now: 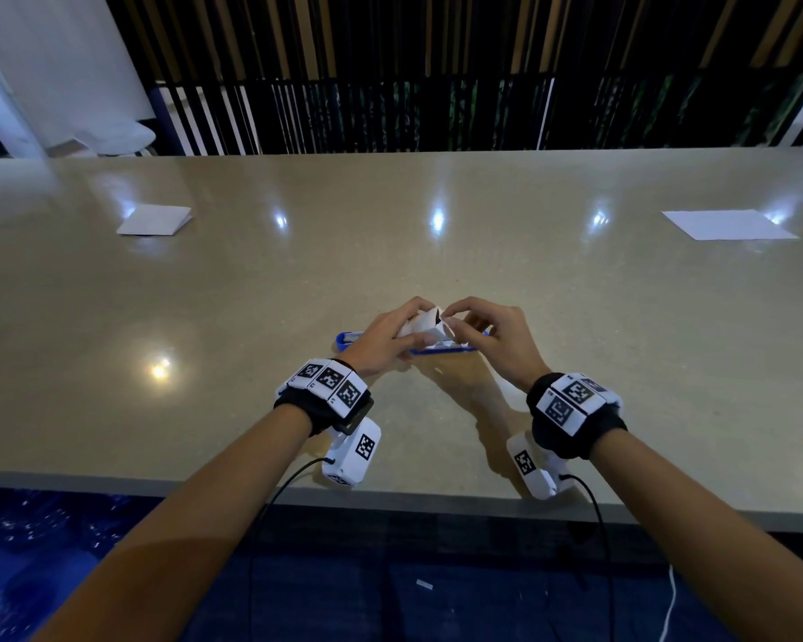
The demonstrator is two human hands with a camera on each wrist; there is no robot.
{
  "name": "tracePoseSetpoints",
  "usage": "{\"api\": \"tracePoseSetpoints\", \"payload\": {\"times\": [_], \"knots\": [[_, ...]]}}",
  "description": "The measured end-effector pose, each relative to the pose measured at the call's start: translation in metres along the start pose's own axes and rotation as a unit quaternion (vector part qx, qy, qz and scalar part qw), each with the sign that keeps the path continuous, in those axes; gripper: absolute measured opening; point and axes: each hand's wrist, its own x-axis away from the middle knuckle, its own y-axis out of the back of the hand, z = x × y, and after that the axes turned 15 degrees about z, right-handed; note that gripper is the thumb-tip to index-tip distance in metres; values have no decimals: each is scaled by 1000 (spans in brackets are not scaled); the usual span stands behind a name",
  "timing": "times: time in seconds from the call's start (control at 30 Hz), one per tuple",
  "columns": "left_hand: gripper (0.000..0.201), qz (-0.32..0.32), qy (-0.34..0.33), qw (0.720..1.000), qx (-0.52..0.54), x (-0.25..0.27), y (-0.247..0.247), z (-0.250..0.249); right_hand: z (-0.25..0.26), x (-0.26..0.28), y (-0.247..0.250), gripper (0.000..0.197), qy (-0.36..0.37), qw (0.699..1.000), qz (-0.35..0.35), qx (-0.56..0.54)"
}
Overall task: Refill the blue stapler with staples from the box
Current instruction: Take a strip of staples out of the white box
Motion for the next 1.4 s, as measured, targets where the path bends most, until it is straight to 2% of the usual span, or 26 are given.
{"api": "tracePoseSetpoints", "payload": {"times": [0.17, 0.27, 0.63, 0.8, 0.93, 1.1, 1.23, 1.33, 1.4], "knots": [[31, 3, 19, 1000, -3, 2, 1, 0, 5, -1, 1, 12, 31, 998, 23, 56], [32, 14, 17, 1000, -8, 3, 1, 0, 5, -2, 1, 13, 18, 997, 31, 64], [30, 40, 6, 999, -9, 8, 0, -6, 5, -3, 6, 7, 8, 999, 21, 24], [32, 30, 3, 999, -16, 8, 0, -8, -1, -5, 4, 15, 16, 998, -6, 61], [31, 21, -4, 1000, -21, 8, 0, -7, 1, -5, 3, 7, -10, 1000, -13, 3], [36, 20, 0, 999, -35, 8, 1, -7, 7, -5, 7, 20, -11, 999, -1, -52], [42, 16, 1, 999, -44, 10, 2, -9, 10, -5, 6, 5, -26, 994, 6, -106], [42, 8, 0, 999, -41, 11, 2, -11, 8, -7, 5, 23, -50, 990, 1, -130], [41, 10, -7, 999, -41, 12, 1, -12, 8, -7, 5, 22, -46, 993, 8, -109]]}}
